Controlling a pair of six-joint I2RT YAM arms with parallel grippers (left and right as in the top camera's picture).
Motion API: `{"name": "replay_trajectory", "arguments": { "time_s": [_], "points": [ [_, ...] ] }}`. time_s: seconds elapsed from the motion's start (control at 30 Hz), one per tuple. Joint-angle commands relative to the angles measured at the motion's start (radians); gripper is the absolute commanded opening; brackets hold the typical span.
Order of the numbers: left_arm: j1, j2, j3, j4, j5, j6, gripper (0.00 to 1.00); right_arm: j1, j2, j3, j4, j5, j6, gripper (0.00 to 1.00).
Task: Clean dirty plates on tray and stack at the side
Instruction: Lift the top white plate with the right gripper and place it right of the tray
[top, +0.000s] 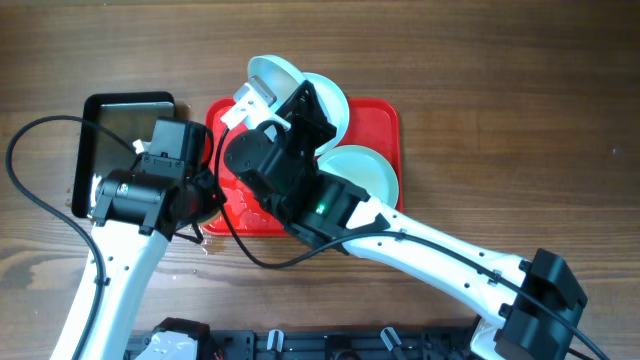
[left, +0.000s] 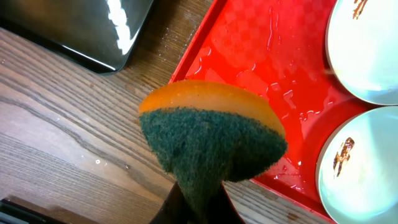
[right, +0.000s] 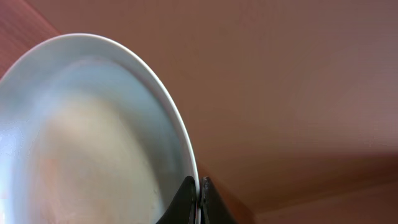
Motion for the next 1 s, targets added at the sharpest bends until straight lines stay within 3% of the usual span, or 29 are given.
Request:
{"name": "replay_trajectory", "arguments": {
  "time_s": [0.0,0.2,0.3,0.37,0.43,0.6,0.7,0.8,0.97],
  "points": [
    [0.004,-0.008,0.011,0.007,0.005,-0.014,0.04,0.000,-0.002,0.014,0.008,0.041,-0.158,0.04],
    [0.004,-0.008,0.011,0.008,0.005,-0.014,0.04,0.000,-0.002,0.008,0.009,0.058,-0.148,0.04],
    [0.004,-0.008,0.011,0.008,0.005,-0.014,0.04,-0.001,-0.002,-0.012,-0.012,0.057,-0.076,0.04],
    [0.004,-0.008,0.011,0.007,0.005,-0.014,0.04,-0.002,-0.002,-0.012,-0.083,0.075,0.122,0.04],
    [0.004,-0.008,0.011,0.007,0.005,-0.014,0.04,-0.002,-0.002,-0.012,-0.233,0.035,0.451,0.04],
    [0.004,-0.008,0.011,0.007,0.005,-0.014,0.04,-0.064,-0.048,-0.010,-0.412,-0.399,0.842,0.04],
    [0.004,-0.008,0.011,0.008,0.005,-0.014,0.04,-0.193,-0.155,-0.010,-0.422,-0.834,0.946,0.04],
    [0.004,-0.008,0.011,0.009,0.005,-0.013,0.04,-0.389,-0.206,-0.010,-0.532,-0.927,1.067,0.04],
    [0.004,-0.008,0.011,0.011,0.005,-0.013,0.04,-0.833,-0.181,-0.012,-0.747,-0.954,1.052,0.04]
  ]
}}
